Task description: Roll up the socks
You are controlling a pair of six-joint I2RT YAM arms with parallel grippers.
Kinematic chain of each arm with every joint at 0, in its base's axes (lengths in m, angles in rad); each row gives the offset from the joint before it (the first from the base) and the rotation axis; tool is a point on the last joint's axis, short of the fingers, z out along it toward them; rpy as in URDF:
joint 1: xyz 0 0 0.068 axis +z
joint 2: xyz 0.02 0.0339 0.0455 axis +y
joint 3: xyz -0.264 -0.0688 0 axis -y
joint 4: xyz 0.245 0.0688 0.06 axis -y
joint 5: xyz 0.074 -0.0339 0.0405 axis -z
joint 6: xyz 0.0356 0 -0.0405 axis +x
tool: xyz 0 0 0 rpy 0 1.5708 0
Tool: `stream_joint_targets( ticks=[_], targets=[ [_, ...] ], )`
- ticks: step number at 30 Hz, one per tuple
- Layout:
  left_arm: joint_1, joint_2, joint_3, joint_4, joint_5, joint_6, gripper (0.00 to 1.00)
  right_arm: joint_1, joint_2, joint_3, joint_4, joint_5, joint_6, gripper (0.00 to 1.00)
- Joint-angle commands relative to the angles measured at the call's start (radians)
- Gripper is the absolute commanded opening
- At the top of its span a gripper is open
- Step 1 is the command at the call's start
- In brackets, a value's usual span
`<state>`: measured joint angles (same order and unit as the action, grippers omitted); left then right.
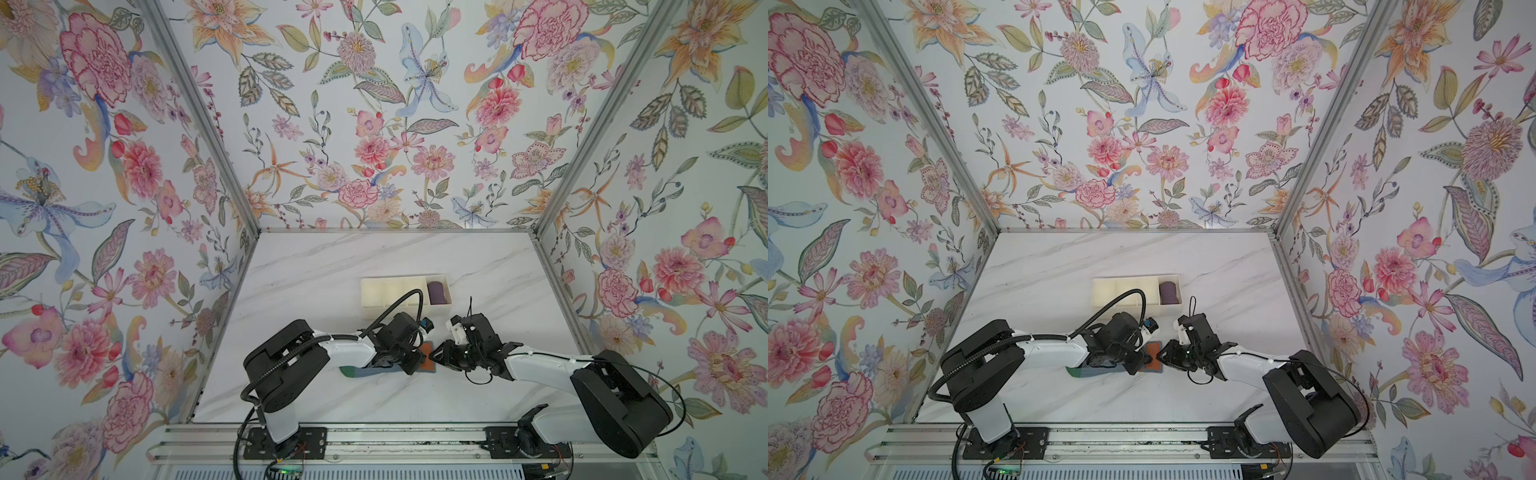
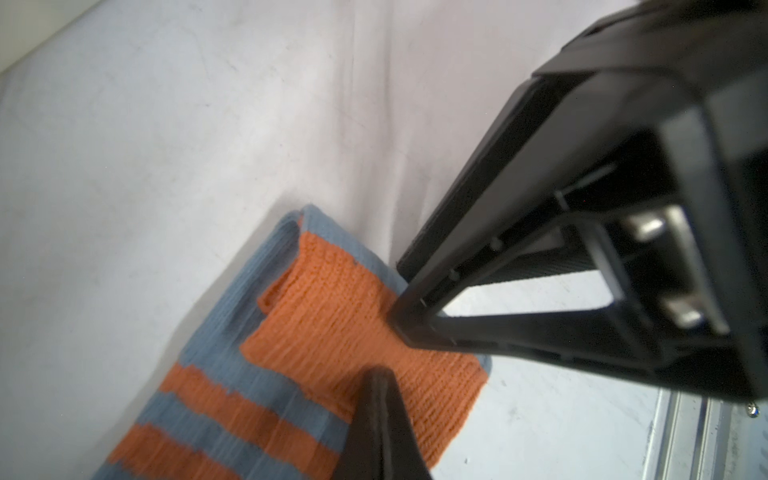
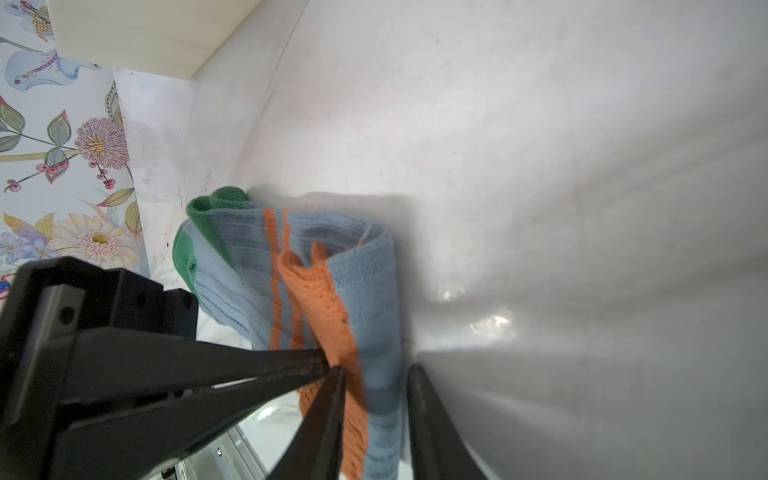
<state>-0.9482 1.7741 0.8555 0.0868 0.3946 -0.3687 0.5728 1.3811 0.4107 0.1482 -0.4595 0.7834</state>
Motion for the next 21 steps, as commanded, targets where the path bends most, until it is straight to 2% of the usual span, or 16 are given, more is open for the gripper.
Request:
stream_joint_targets(
  ticks=[1, 13, 21],
  targets=[
    [0.011, 0.044, -0.042, -0.073, 0.016, -0.014, 0.00, 0.001, 0.033, -0.038, -0.029, 0.015, 0.017, 0.29],
    [0.025, 0.042, -0.058, -0.070, 0.027, -0.011, 0.00, -0.002, 0.078, -0.052, 0.025, -0.006, 0.042, 0.30],
    [0.037, 0.040, -0.070, -0.067, 0.033, -0.009, 0.00, -0.017, 0.082, -0.104, 0.130, -0.044, 0.088, 0.30]
  ],
)
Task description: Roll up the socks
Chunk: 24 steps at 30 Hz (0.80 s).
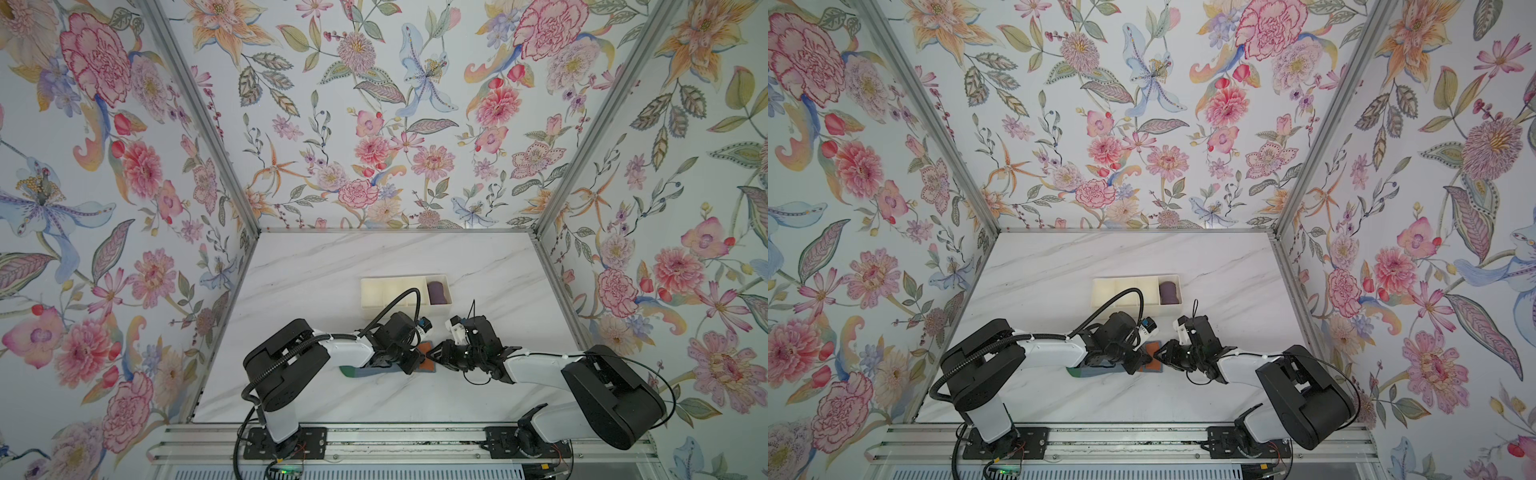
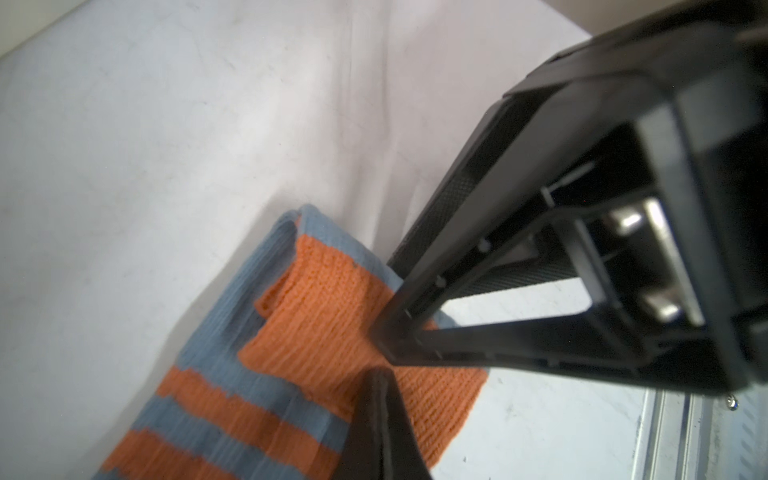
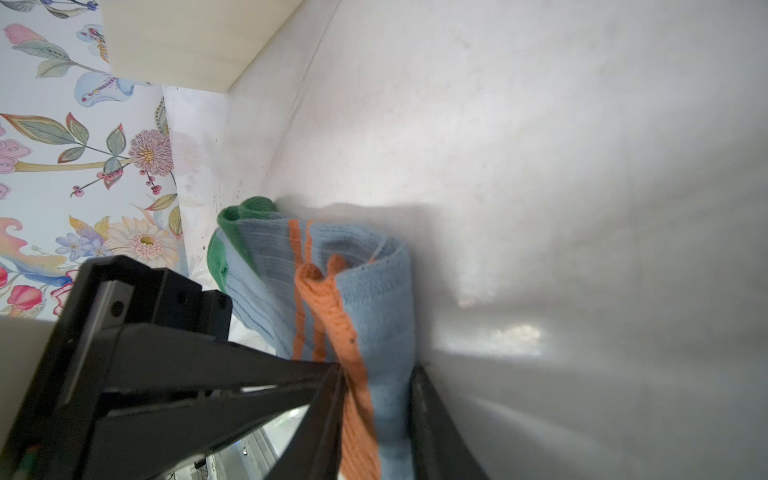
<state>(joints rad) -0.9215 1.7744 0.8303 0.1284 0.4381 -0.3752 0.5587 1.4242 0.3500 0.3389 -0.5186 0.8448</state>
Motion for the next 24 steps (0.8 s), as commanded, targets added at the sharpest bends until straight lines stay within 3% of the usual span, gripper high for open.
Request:
stream_joint_targets(
  ticks=[1, 24],
  targets=[
    [0.010, 0.040, -0.045, -0.109, -0.010, -0.002, 0.00, -0.003, 0.041, -0.046, -0.056, 0.012, 0.027, 0.30],
    [0.027, 0.034, -0.068, -0.069, 0.008, -0.013, 0.00, 0.023, 0.008, -0.139, 0.107, -0.050, 0.141, 0.29]
  ],
)
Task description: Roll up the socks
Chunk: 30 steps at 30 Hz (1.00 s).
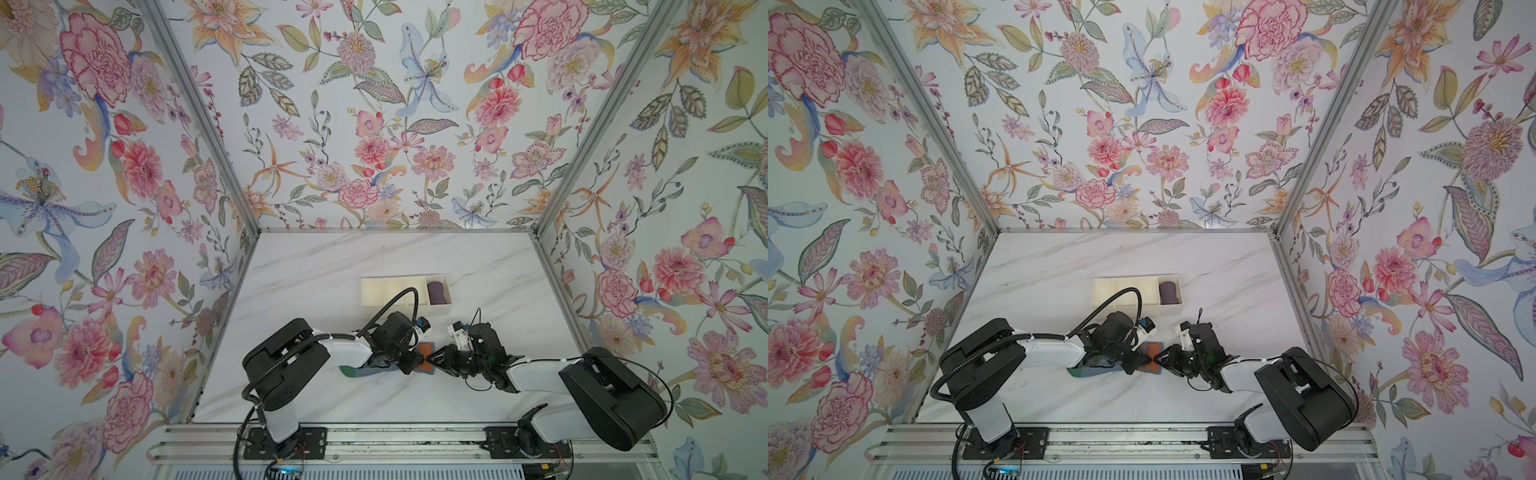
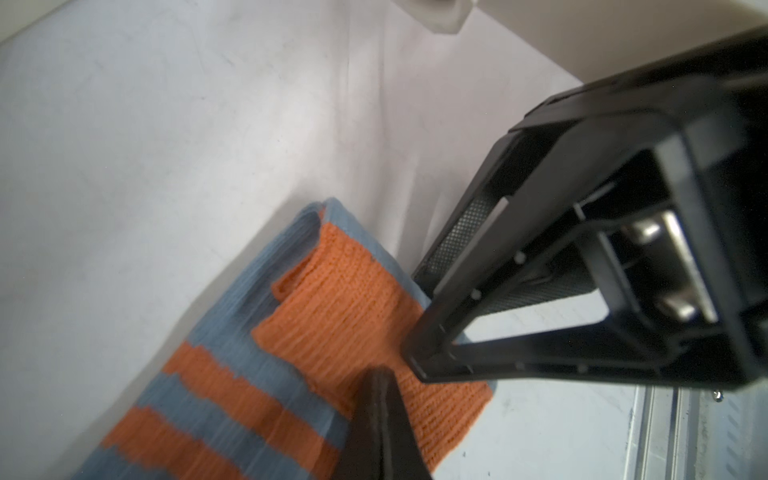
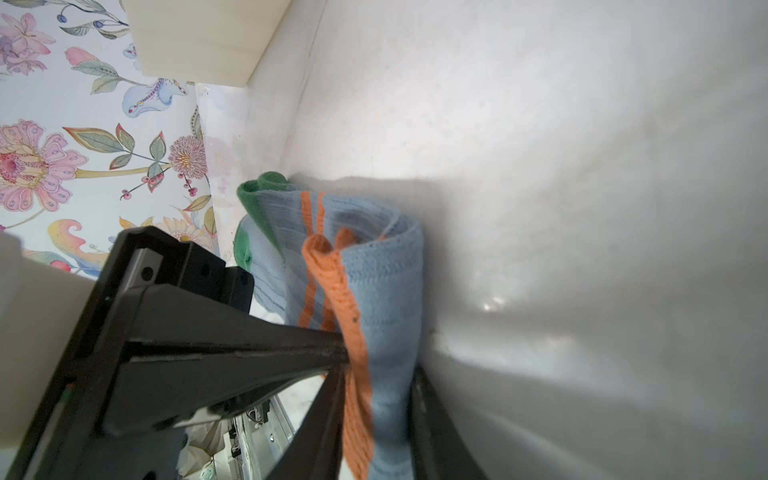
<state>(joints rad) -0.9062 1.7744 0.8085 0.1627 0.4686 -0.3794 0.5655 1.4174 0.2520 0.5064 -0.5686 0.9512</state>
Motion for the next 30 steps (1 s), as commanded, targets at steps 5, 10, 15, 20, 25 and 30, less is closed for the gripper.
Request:
stream_joint_targets(
  ticks=[5, 10, 15, 20, 25, 30],
  targets=[
    [0.012, 0.033, -0.049, -0.101, -0.019, -0.008, 0.00, 0.020, 0.027, -0.049, -0.030, 0.004, 0.053, 0.28],
    [0.012, 0.029, -0.049, -0.103, -0.017, -0.007, 0.00, 0.019, 0.020, -0.043, -0.023, 0.023, 0.060, 0.27],
    [0.012, 0.017, -0.048, -0.109, -0.017, -0.004, 0.00, 0.016, 0.003, -0.021, -0.039, 0.052, 0.045, 0.23],
    [0.012, 0.002, -0.042, -0.110, -0.013, -0.003, 0.00, 0.015, -0.020, 0.003, -0.072, 0.084, 0.024, 0.17],
    [0.011, -0.015, -0.034, -0.107, -0.008, -0.008, 0.00, 0.017, -0.049, 0.043, -0.187, 0.113, -0.036, 0.14],
    [0.027, -0.073, -0.031, -0.111, -0.011, -0.019, 0.00, 0.017, -0.091, 0.095, -0.342, 0.148, -0.117, 0.13]
  ],
)
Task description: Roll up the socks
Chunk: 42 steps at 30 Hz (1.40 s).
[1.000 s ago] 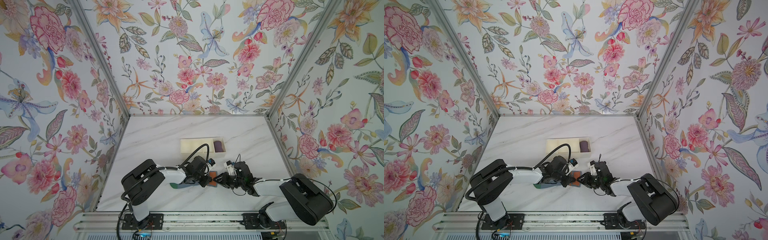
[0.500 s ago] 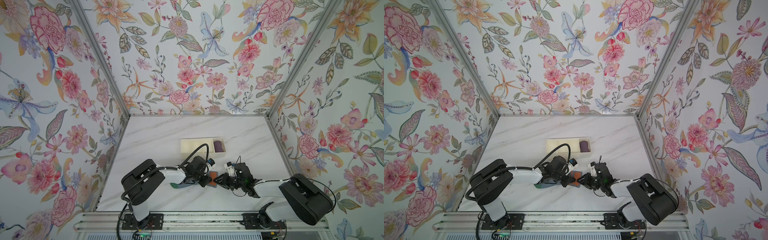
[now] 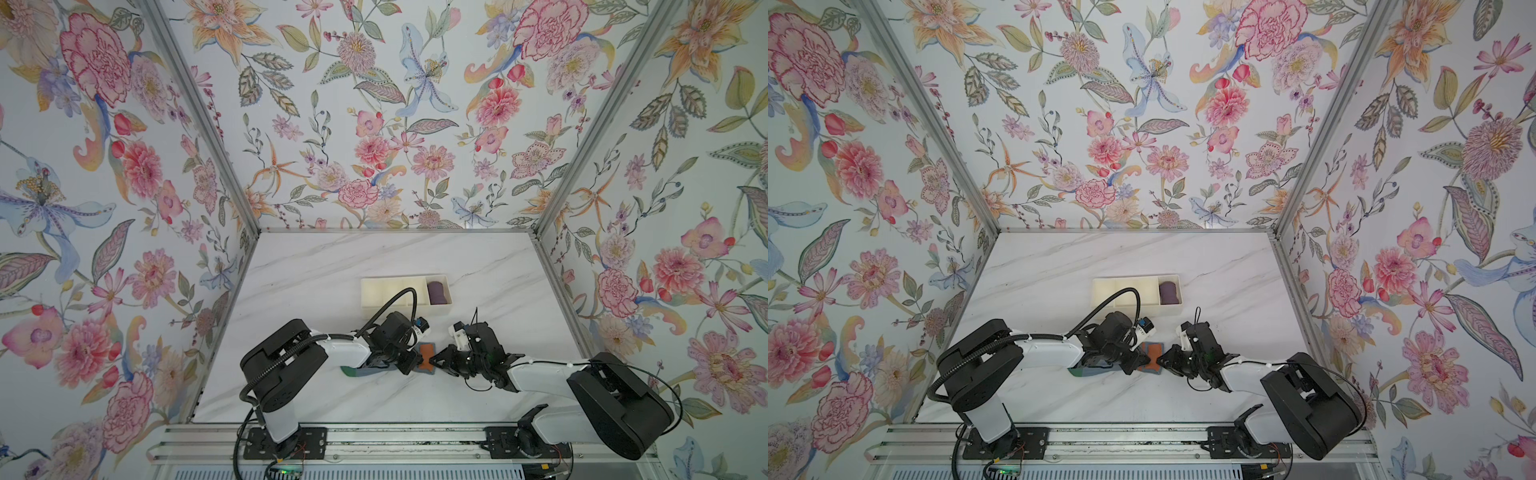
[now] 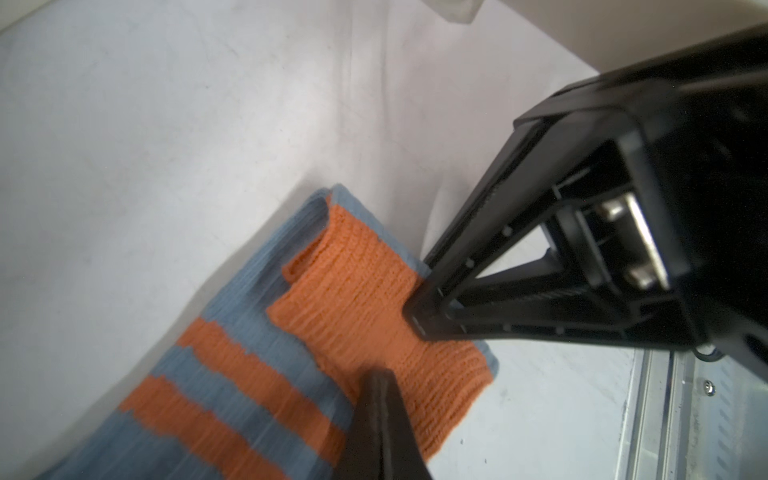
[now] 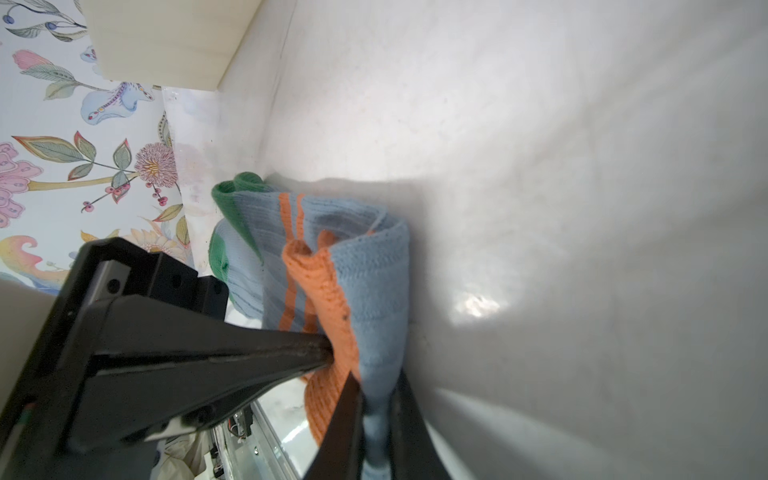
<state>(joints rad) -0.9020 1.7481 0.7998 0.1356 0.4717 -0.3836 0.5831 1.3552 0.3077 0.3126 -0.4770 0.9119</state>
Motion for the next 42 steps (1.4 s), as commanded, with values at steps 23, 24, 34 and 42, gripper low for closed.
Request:
stream_joint_targets(
  ticks=[23, 24, 34, 42],
  targets=[
    [0.068, -0.085, -0.137, -0.049, -0.092, -0.032, 0.00, 0.017, 0.004, 0.241, -0.509, 0.183, -0.291, 0.11],
    [0.070, -0.084, -0.141, -0.054, -0.093, -0.030, 0.00, 0.020, 0.004, 0.251, -0.530, 0.197, -0.301, 0.11],
    [0.080, -0.084, -0.176, -0.038, -0.084, -0.035, 0.00, 0.100, 0.061, 0.373, -0.679, 0.362, -0.359, 0.11],
    [0.081, -0.092, -0.173, -0.027, -0.068, -0.036, 0.00, 0.180, 0.113, 0.460, -0.800, 0.544, -0.363, 0.11]
  ],
)
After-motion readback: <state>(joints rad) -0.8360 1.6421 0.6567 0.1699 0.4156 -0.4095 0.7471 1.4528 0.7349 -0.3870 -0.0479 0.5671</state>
